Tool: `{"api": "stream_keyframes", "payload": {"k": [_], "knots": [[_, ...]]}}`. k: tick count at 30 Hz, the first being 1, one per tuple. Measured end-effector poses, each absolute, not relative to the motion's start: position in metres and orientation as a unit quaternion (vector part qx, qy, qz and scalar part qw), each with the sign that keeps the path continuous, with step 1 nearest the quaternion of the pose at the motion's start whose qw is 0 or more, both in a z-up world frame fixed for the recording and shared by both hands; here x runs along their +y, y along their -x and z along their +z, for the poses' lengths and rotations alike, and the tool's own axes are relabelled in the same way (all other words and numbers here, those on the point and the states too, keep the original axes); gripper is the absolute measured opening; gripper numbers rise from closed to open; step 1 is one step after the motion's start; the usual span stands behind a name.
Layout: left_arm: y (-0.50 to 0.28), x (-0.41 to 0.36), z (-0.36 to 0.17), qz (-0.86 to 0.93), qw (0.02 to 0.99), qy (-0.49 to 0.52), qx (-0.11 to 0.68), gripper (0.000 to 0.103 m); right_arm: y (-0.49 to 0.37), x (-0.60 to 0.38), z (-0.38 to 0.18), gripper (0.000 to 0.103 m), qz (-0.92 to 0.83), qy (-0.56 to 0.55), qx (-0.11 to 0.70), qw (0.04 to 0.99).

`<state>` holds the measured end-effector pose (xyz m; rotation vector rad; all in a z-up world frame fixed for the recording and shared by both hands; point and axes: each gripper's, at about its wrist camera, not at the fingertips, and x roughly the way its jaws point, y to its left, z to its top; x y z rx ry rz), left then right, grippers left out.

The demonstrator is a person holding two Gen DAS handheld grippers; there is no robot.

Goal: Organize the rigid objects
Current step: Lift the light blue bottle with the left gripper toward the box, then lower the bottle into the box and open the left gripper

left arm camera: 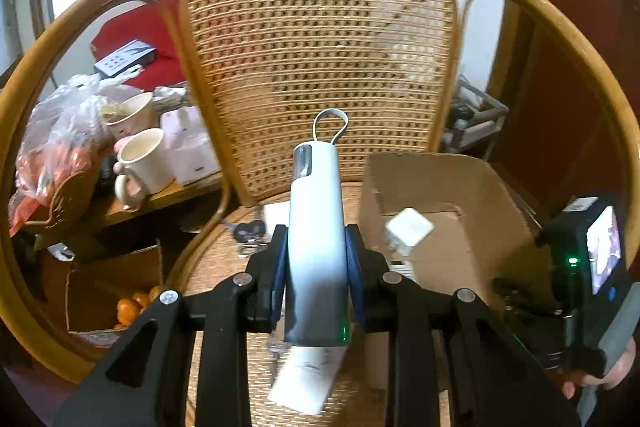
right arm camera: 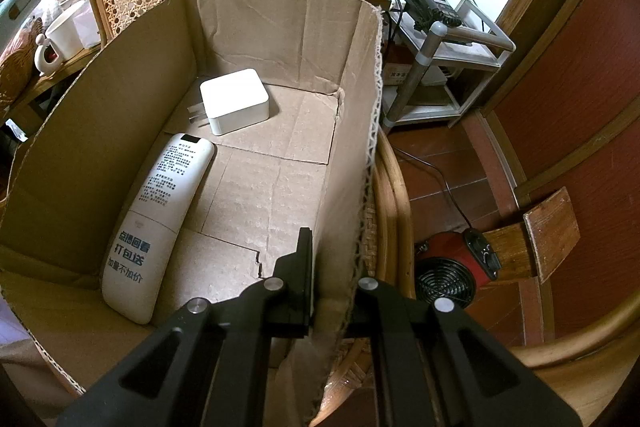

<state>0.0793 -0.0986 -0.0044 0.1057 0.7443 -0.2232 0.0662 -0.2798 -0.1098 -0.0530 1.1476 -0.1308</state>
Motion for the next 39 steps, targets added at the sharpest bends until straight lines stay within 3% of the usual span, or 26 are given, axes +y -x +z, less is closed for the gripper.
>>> {"api": "stream_keyframes", "payload": {"k": [17, 39], "knots": [[-0.069, -0.159, -0.017, -0.194, 0.901, -0.055, 0.383, 0.026, -0.066, -0.281, -0.109, 0.008, -0.062, 0.024, 0.542, 0.838], [-0.084, -0.167, -0.045, -0.18, 0.878, -0.069, 0.437, 0.026, -0.066, -0.281, -0.109, 0.008, -0.062, 0.025, 0.542, 0.838]]}}
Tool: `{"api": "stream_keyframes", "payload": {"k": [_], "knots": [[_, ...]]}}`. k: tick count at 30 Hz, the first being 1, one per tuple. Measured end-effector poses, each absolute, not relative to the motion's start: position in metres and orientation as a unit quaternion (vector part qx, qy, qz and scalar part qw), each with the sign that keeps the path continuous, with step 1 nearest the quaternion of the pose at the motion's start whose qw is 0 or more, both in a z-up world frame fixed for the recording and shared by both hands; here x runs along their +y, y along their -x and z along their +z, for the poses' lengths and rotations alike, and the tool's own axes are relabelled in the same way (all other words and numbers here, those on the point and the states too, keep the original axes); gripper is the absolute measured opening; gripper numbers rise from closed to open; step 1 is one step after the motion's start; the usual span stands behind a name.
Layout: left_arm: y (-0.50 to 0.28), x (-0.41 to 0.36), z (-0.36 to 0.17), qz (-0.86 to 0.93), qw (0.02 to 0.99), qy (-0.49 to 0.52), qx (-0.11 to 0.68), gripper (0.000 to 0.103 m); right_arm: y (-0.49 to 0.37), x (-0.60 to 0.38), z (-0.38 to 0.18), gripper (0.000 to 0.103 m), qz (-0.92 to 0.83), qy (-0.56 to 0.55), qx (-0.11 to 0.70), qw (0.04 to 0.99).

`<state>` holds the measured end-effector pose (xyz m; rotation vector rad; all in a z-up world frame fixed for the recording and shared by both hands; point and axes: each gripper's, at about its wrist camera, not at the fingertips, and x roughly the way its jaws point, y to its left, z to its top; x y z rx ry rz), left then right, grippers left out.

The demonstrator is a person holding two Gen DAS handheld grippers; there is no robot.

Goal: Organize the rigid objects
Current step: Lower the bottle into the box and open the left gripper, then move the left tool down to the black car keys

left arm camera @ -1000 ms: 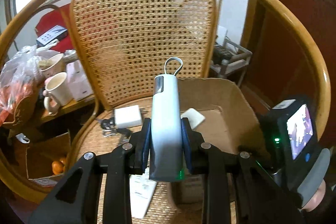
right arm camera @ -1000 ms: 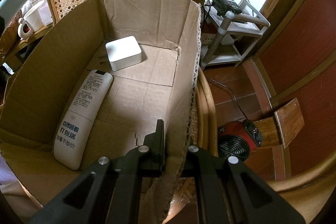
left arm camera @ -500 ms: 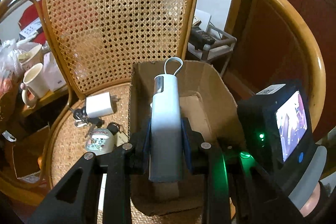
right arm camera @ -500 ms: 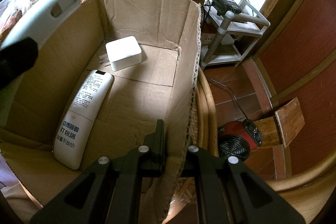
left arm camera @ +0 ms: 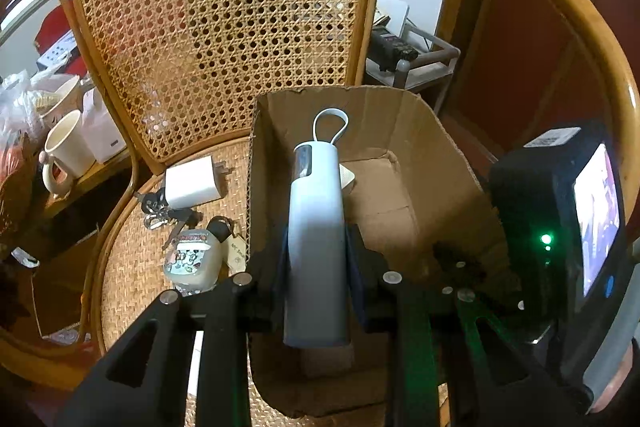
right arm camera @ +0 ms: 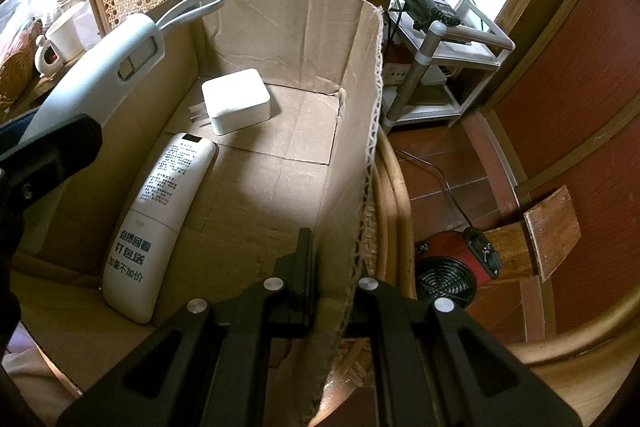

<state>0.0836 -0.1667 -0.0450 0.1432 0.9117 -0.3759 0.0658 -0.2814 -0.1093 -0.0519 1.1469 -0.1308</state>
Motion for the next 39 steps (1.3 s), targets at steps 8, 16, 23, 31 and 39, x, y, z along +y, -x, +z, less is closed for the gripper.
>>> {"api": "stream_keyframes", "payload": {"k": [8, 16, 23, 31, 39], "knots": [[-0.08, -0.156, -0.032, -0.172, 0.9, -0.063, 0.396, 0.032, -0.065, -0.282, -0.11, 0.008, -0.06, 0.023, 0.543, 0.837], [-0.085, -0.145, -0.021, -0.127, 0.921, -0.087, 0.359, 0.089, -0.065, -0.283, -0.111, 0.008, -0.059, 0.018, 0.544, 0.837], [-0.109, -0.111, -0.019, -0.076, 0.929, -0.057, 0.357, 0.1, -0.063, -0.281, -0.111, 0.008, -0.06, 0.018, 0.542, 0.838], [-0.158, -0.071, -0.046, -0.031, 0.92, -0.039, 0.39, 0.1, -0.063, -0.281, -0.111, 0.008, -0.06, 0.018, 0.542, 0.838], [-0.195, -0.045, -0.08, -0.017, 0.913, -0.03, 0.406, 0.1, -0.063, -0.281, -0.111, 0.008, -0.06, 0.019, 0.542, 0.838]]}}
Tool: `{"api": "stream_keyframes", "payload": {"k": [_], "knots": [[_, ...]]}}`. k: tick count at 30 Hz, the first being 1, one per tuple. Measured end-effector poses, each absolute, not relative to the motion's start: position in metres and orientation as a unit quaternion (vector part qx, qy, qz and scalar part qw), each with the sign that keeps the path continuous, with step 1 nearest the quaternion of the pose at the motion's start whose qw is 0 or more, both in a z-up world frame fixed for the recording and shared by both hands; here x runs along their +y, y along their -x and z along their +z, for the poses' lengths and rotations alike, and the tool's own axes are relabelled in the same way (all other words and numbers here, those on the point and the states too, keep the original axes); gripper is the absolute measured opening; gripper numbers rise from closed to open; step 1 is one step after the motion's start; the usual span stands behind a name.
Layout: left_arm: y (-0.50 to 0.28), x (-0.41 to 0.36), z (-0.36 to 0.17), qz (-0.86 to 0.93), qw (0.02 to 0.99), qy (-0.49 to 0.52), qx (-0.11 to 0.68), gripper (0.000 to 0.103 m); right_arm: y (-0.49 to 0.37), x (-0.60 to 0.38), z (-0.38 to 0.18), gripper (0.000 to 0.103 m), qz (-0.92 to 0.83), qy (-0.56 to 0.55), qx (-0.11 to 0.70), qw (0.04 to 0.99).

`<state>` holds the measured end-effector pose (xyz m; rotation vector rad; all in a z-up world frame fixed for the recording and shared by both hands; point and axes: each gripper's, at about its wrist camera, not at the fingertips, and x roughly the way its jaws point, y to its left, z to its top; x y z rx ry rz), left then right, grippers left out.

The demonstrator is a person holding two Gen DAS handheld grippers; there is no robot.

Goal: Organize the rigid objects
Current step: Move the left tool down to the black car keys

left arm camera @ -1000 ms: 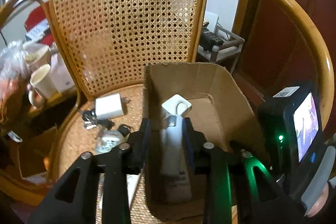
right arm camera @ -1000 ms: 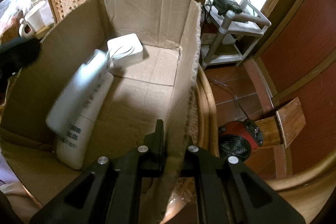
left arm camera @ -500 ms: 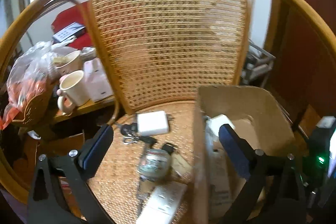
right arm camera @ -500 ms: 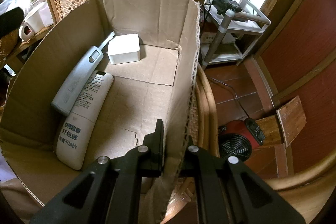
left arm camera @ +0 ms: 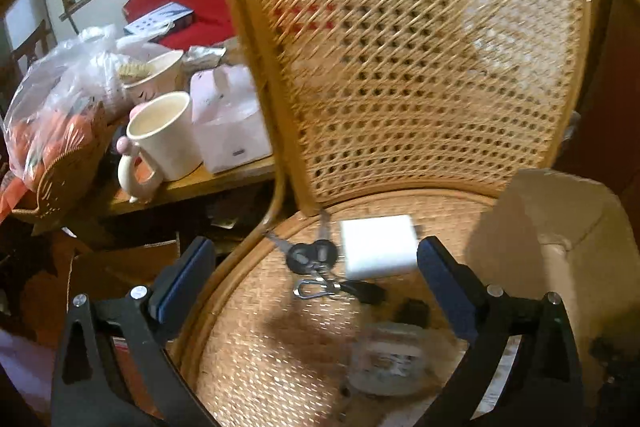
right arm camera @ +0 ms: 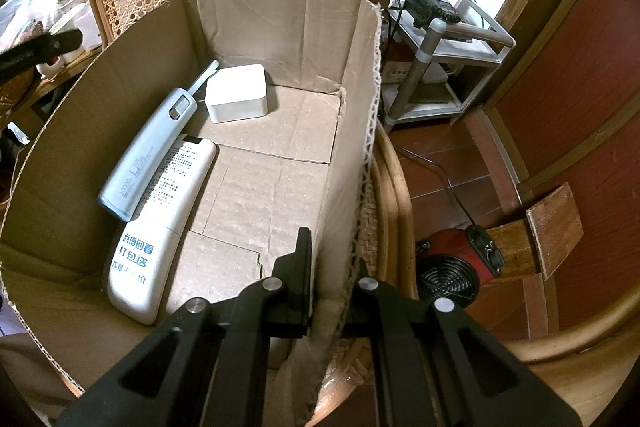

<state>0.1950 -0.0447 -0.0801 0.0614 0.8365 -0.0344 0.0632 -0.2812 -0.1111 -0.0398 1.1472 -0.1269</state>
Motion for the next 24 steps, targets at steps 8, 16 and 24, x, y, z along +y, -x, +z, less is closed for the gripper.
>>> {"api": "stream_keyframes", "payload": {"k": [8, 16, 24], "knots": [[-0.218, -0.026, -0.116, -0.03, 0.893, 0.015, 0.45, 0.1, -0.062, -0.283, -0.11, 0.008, -0.058, 0.017, 0.543, 0.838], [-0.229, -0.009, -0.142, -0.019, 0.875, 0.048, 0.482, 0.099, -0.063, -0.284, -0.109, 0.008, -0.057, 0.017, 0.544, 0.837], [-0.236, 0.002, -0.156, 0.012, 0.87, 0.056, 0.489, 0.085, -0.064, -0.284, -0.109, 0.008, -0.057, 0.018, 0.543, 0.837]]}}
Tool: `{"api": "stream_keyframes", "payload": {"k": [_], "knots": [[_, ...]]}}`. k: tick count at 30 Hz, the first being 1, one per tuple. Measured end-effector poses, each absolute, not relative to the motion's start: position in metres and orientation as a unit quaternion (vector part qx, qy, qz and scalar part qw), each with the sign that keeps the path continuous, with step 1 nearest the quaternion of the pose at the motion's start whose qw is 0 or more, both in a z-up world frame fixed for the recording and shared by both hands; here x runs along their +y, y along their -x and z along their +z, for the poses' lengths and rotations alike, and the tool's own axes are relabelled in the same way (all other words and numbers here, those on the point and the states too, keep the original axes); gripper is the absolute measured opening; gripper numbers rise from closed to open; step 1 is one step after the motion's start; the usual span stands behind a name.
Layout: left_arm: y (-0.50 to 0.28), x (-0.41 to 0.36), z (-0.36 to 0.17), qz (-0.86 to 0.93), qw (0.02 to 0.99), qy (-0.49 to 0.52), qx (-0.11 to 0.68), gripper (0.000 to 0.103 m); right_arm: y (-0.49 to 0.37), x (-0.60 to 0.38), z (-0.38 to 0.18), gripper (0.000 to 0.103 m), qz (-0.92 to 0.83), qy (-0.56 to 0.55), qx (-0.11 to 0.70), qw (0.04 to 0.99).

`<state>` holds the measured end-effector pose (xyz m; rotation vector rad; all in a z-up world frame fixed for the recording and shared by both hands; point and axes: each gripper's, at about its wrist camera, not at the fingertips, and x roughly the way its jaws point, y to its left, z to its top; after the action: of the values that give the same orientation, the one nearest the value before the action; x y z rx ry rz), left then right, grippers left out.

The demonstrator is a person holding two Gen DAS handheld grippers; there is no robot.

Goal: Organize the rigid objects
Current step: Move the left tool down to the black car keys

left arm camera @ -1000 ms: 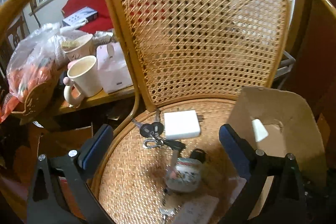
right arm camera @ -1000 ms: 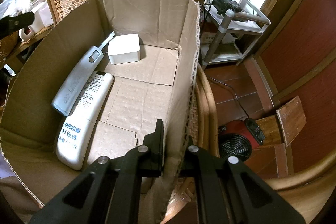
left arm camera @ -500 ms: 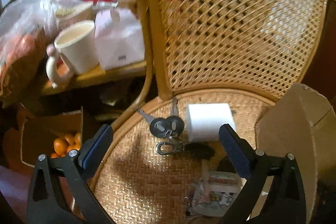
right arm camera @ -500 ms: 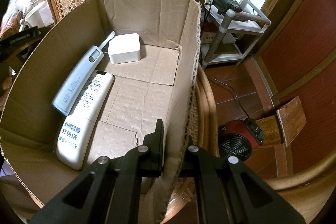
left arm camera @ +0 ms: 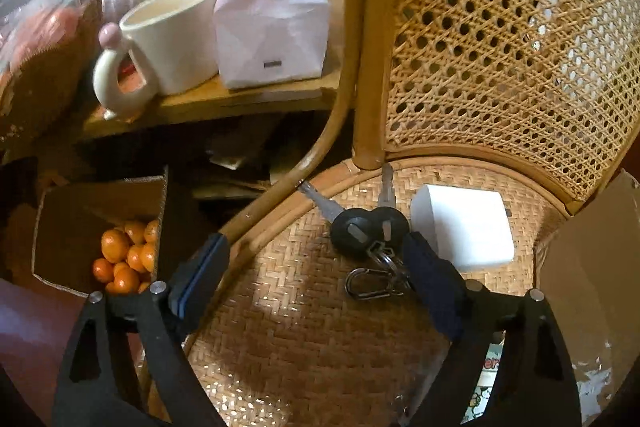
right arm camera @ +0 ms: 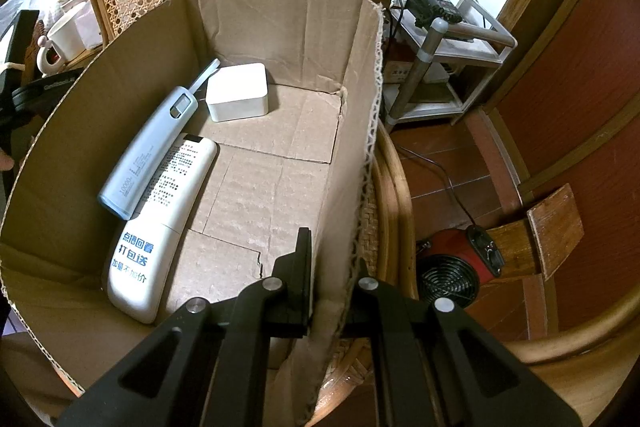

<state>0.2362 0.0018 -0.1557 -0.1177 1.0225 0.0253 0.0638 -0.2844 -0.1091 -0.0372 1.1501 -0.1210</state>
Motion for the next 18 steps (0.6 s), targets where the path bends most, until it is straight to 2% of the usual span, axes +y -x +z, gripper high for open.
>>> {"api": "stream_keyframes", "payload": {"k": [4, 7, 8, 9, 10, 12, 18], "knots": [[-0.241, 0.001, -0.166, -0.008, 0.865, 0.066, 0.498, 0.077, -0.064, -0.284, -0.109, 0.008, -0.057, 0.018, 0.543, 0.837], [-0.242, 0.001, -0.168, -0.015, 0.87, 0.071, 0.488, 0.052, -0.064, -0.285, -0.109, 0.008, -0.058, 0.017, 0.544, 0.837], [-0.242, 0.0, -0.167, -0.025, 0.871, 0.079, 0.485, 0.034, -0.064, -0.284, -0.109, 0.008, -0.057, 0.018, 0.543, 0.837], [-0.242, -0.001, -0.166, -0.03, 0.871, 0.079, 0.485, 0.023, -0.064, -0.284, -0.109, 0.008, -0.057, 0.018, 0.543, 0.837], [-0.241, -0.004, -0.165, -0.032, 0.871, 0.071, 0.485, 0.021, -0.064, -0.285, -0.109, 0.008, -0.057, 0.017, 0.543, 0.837], [-0.237, -0.008, -0.164, -0.036, 0.873, 0.055, 0.484, 0.009, -0.064, -0.284, -0.109, 0.008, -0.057, 0.018, 0.544, 0.837], [-0.227, -0.013, -0.155, -0.053, 0.873, 0.051, 0.481, 0.005, -0.063, -0.284, -0.11, 0.008, -0.056, 0.018, 0.544, 0.837]]}}
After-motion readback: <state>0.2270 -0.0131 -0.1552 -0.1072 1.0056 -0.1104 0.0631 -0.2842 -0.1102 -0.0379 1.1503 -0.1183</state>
